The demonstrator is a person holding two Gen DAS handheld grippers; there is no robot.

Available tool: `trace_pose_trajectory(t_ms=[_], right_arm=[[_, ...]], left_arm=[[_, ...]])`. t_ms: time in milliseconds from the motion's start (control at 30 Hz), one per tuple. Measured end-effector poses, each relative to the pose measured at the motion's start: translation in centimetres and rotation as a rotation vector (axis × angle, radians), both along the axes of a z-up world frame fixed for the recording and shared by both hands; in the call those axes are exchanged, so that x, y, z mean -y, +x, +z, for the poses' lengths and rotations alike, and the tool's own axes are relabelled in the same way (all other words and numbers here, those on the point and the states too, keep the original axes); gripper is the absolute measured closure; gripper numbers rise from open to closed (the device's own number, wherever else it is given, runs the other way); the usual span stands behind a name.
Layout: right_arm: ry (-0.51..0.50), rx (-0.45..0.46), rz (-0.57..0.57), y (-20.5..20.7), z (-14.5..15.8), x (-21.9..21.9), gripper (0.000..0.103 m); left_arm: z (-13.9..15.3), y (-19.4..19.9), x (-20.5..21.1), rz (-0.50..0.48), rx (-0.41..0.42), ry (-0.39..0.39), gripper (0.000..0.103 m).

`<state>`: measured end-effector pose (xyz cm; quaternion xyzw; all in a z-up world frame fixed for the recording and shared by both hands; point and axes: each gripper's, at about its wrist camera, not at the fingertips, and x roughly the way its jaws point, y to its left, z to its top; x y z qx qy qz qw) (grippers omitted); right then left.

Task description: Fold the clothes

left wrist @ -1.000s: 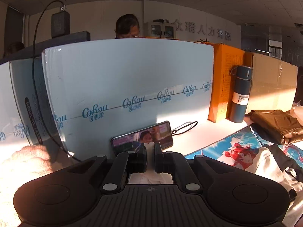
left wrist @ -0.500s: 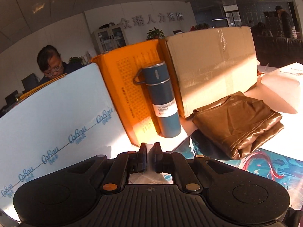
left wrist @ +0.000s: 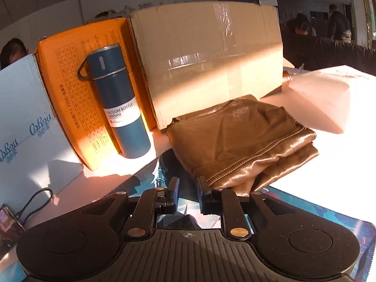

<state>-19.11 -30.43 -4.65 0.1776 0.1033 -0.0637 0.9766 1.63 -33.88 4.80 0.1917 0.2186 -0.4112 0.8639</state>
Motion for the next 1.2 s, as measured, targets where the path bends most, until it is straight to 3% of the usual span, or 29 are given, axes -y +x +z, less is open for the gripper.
trace_pose_trajectory(t_ms=[33, 67, 100, 133, 300, 433, 567, 700, 800, 833, 933, 1033, 1200], right_arm=[[0.023, -0.001, 0.012, -0.4, -0.4, 0.8, 0.098], [0.048, -0.005, 0.024, -0.5, -0.8, 1.6, 0.098], [0.081, -0.012, 0.034, -0.6, -1.2, 2.2, 0.094], [0.119, -0.022, 0.041, -1.0, -1.5, 2.6, 0.086], [0.375, -0.066, 0.084, -2.6, -2.1, 6.4, 0.071], [0.454, -0.070, 0.124, -2.6, -1.4, 7.0, 0.062], [0.484, -0.061, 0.151, -2.8, -0.8, 6.9, 0.052], [0.437, -0.081, 0.092, -2.7, -0.6, 6.8, 0.052], [0.427, -0.103, 0.083, -1.9, -0.9, 6.7, 0.057], [0.419, -0.106, 0.081, -1.8, -0.9, 6.6, 0.064], [0.357, -0.129, 0.061, -1.4, -0.6, 6.2, 0.088], [0.276, -0.120, 0.053, -2.1, 0.1, 5.9, 0.094], [0.179, -0.216, 0.019, -2.6, 0.2, 5.4, 0.094]], left_arm=[[0.8, -0.4, -1.6, 0.000, 0.010, -0.037, 0.053], [1.8, -0.9, -4.0, 0.006, 0.040, -0.083, 0.030], [2.3, -1.3, -6.3, 0.030, 0.070, -0.108, 0.019], [2.8, -1.7, -8.6, 0.056, 0.099, -0.132, 0.018], [0.8, -4.0, -18.4, 0.226, 0.134, -0.145, 0.013], [-2.7, -5.3, -24.1, 0.339, 0.003, -0.201, 0.012], [-4.5, -5.7, -25.9, 0.304, -0.104, -0.269, 0.011], [-5.8, -6.8, -24.5, 0.181, -0.090, -0.183, 0.008], [-6.3, -7.2, -23.8, 0.127, -0.102, -0.151, 0.008], [-6.4, -7.2, -23.7, 0.113, -0.112, -0.153, 0.008], [-6.4, -7.0, -24.4, 0.105, -0.143, -0.200, 0.008], [-6.5, -6.6, -25.3, 0.097, -0.180, -0.268, 0.007], [-6.5, -6.3, -25.7, 0.072, -0.218, -0.313, 0.004]])
